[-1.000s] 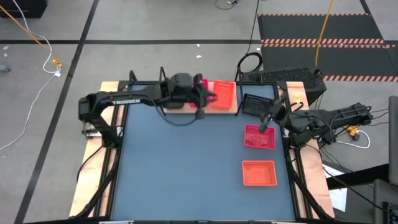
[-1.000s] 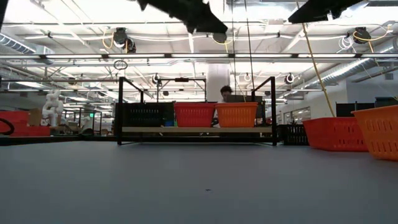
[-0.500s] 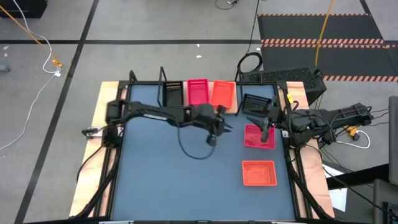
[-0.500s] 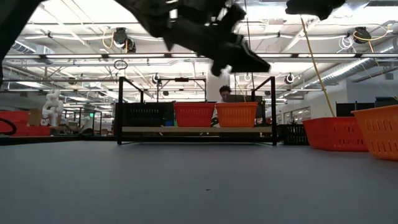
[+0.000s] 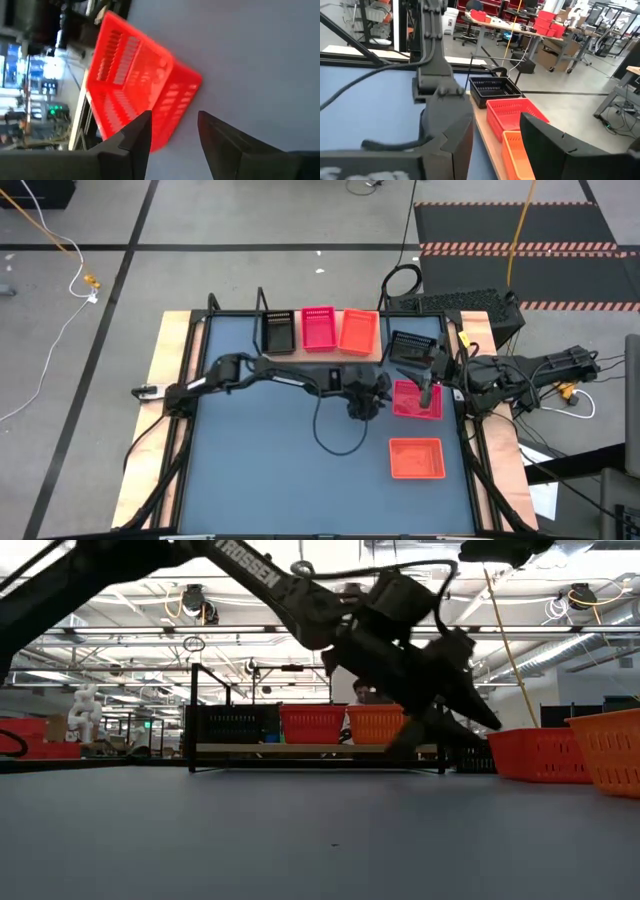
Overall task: Stack baskets on shelf by color
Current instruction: Stack the black basket on top of the black basket on the shelf
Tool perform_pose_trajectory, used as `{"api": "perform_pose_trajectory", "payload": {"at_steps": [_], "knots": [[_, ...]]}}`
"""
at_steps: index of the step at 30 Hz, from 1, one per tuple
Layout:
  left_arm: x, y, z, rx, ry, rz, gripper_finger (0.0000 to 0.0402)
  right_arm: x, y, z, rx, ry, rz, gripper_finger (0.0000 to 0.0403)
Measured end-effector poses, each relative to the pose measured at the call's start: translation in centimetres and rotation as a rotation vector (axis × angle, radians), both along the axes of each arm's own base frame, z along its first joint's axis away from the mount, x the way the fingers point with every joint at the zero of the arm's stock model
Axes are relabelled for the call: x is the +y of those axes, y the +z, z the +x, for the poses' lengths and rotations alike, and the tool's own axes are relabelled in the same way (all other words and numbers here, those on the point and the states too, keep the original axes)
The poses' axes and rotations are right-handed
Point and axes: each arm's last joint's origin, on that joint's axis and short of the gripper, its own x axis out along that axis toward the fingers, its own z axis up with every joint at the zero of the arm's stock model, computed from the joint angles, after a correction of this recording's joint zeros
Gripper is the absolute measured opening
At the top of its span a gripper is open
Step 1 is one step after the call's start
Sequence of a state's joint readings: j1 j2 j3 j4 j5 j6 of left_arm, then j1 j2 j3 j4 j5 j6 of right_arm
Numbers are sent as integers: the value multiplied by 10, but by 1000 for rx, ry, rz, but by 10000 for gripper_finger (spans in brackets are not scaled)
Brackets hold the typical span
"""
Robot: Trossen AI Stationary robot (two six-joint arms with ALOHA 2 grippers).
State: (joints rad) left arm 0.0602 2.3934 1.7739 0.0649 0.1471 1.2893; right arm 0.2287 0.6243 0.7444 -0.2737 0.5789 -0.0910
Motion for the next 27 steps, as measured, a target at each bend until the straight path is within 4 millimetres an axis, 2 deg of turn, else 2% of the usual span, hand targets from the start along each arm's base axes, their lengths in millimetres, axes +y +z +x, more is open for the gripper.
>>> {"api": "perform_pose_trajectory", "payload": {"at_steps": [7, 20, 27], "knots": [[-3, -9, 20, -34, 17, 29, 145, 0, -1, 0, 8, 0, -2, 155], [-5, 11, 27, -197, 9, 76, 141, 0, -2, -1, 20, -1, 2, 155], [-6, 9, 26, -170, 53, -16, 140, 0, -2, -1, 20, -1, 2, 155]]}}
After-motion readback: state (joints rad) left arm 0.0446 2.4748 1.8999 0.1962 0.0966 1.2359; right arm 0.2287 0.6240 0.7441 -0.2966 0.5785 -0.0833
